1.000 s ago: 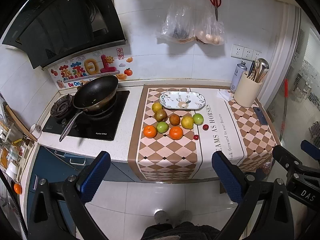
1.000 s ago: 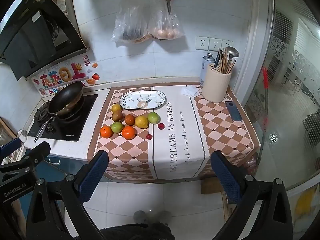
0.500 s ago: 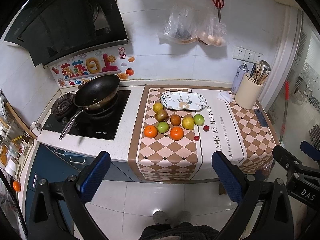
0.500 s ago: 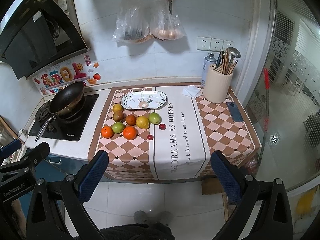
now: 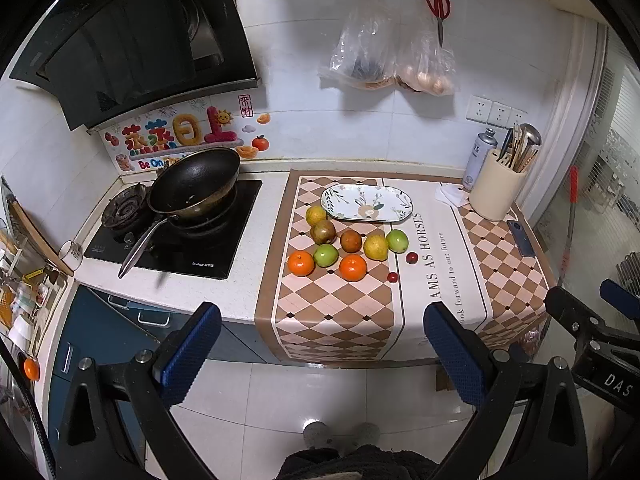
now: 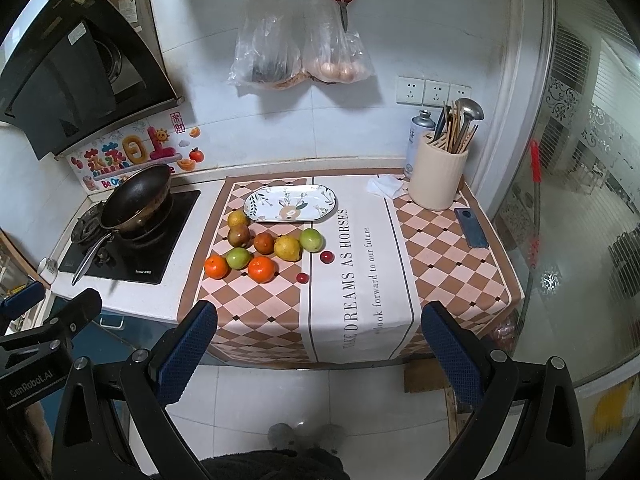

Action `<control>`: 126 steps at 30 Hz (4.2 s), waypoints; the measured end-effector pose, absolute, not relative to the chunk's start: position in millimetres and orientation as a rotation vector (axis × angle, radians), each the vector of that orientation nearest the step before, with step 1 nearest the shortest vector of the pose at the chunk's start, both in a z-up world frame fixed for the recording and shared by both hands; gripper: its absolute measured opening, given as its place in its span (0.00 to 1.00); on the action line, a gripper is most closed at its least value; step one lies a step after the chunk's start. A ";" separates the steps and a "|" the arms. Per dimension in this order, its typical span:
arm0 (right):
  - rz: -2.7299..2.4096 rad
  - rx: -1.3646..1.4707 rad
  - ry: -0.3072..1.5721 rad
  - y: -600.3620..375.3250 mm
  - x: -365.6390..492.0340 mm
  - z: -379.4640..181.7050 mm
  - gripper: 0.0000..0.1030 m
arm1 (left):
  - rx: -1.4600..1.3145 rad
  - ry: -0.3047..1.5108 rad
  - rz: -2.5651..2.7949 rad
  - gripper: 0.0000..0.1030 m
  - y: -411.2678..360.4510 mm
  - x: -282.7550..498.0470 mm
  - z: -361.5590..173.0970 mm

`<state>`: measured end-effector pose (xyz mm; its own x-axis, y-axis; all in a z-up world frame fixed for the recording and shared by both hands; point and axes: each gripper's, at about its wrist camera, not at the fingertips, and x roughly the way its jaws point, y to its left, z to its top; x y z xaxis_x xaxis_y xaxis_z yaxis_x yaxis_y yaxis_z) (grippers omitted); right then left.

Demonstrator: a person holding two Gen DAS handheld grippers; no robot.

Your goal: Organize fruits

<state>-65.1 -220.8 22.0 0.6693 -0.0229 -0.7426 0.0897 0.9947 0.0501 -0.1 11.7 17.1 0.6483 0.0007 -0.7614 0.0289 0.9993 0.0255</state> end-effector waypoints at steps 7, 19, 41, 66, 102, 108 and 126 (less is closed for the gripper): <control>-0.061 0.083 0.832 -217.9 -65.1 22.7 1.00 | 0.033 0.863 -0.015 1.00 11.7 -1.1 16.4; -0.052 0.083 0.822 -214.4 -66.0 24.9 1.00 | 0.032 0.863 -0.017 1.00 11.5 -1.2 16.1; -0.056 0.102 0.823 -206.8 -64.6 20.8 1.00 | 0.029 0.877 -0.037 1.00 7.5 5.2 11.8; -0.078 0.317 1.009 -183.0 148.4 -121.5 1.00 | 0.014 1.113 0.083 1.00 87.5 249.1 -145.9; 0.118 0.376 1.494 -165.8 369.9 -362.3 0.64 | -0.064 1.627 -0.093 0.64 34.1 431.5 -350.5; 0.114 0.402 1.510 -157.8 373.5 -367.6 0.65 | -0.026 1.605 -0.102 0.64 37.2 424.1 -350.6; 0.091 0.392 1.578 -151.0 373.2 -376.9 0.64 | -0.016 1.586 -0.118 0.63 14.3 418.6 -339.9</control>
